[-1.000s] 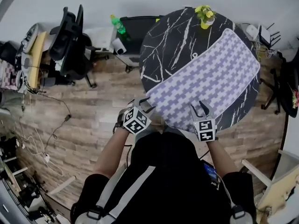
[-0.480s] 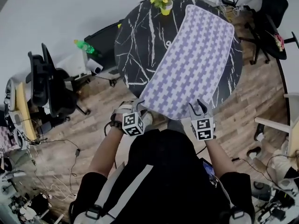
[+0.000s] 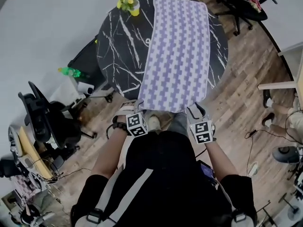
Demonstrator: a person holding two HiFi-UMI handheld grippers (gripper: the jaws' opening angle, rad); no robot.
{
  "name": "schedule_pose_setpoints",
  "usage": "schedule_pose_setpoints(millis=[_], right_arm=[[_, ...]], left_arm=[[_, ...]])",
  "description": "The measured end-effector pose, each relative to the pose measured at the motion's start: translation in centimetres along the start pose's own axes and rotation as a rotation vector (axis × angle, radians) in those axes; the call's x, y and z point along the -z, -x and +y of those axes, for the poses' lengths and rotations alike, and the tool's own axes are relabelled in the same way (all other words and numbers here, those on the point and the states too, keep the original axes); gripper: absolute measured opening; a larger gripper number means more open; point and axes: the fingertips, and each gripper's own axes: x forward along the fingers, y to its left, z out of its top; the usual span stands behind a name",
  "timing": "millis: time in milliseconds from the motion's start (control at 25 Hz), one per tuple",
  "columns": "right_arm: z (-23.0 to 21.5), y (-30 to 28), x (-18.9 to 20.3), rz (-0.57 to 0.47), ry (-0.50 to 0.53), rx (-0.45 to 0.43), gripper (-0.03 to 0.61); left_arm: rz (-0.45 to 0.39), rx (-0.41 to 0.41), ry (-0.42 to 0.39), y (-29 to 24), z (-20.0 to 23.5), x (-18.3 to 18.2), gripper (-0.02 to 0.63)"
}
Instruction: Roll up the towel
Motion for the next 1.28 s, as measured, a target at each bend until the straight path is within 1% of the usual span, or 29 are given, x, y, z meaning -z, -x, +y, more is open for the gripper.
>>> schedule_pose_setpoints(millis=[80, 240, 360, 400, 480, 520, 600, 640, 720, 800, 1000, 1080, 1200, 1280], right_arm=[[0.7, 0.3, 0.9, 0.01, -0.029, 0.015, 0.178], [2.0, 0.4, 2.7, 0.046, -0.065, 0.035, 0.175], [2.9, 0.4, 3.9, 0.079, -0.071, 0.03, 0.175], [3.2, 0.2, 4.3, 0.087, -0.057, 0.029, 0.175], [3.8, -0.3, 5.1, 0.107, -0.013, 0.027, 0.176], [4.2, -0.7, 5.6, 0.122, 0.014, 0.022, 0.187], [5.1, -1.7, 6.3, 0.154, 0.065, 0.013, 0.228], [5.4, -2.3, 6.6, 0.162, 0.084, 0.016, 0.245], [5.9, -3.4, 6.9, 0.175, 0.113, 0.032, 0.247], [6.1, -4.4, 7.2, 0.185, 0.132, 0.058, 0.256], [5.3, -6.4, 7.1, 0.199, 0.138, 0.16, 0.256], [4.7, -6.9, 6.9, 0.198, 0.121, 0.192, 0.256], [4.3, -7.1, 6.9, 0.191, 0.084, 0.215, 0.251], [3.7, -6.8, 6.9, 0.183, 0.065, 0.237, 0.19]], left_arm=[[-0.002, 0.0, -0.012, -0.2, 0.1, 0.1, 0.221], [-0.018, 0.008, -0.04, -0.2, 0.6, 0.2, 0.189], [-0.022, 0.028, -0.028, 0.0, 0.9, 0.1, 0.156], [-0.03, 0.038, -0.013, 0.2, 1.0, 0.0, 0.138], [-0.064, 0.053, 0.021, 0.8, 1.2, -0.5, 0.132], [-0.091, 0.052, 0.045, 1.2, 1.4, -0.9, 0.111], [-0.153, 0.042, 0.117, 2.3, 2.2, -1.9, 0.072], [-0.181, 0.039, 0.158, 2.9, 2.7, -2.4, 0.067], [-0.222, 0.039, 0.216, 4.0, 3.6, -3.3, 0.066], [-0.248, 0.038, 0.236, 4.9, 4.3, -4.2, 0.066], [-0.261, 0.049, 0.204, 6.4, 4.7, -4.8, 0.067], [-0.253, 0.059, 0.19, 6.4, 4.3, -4.5, 0.069], [-0.229, 0.078, 0.169, 6.0, 3.3, -3.8, 0.075], [-0.216, 0.086, 0.161, 5.6, 2.8, -3.4, 0.078]])
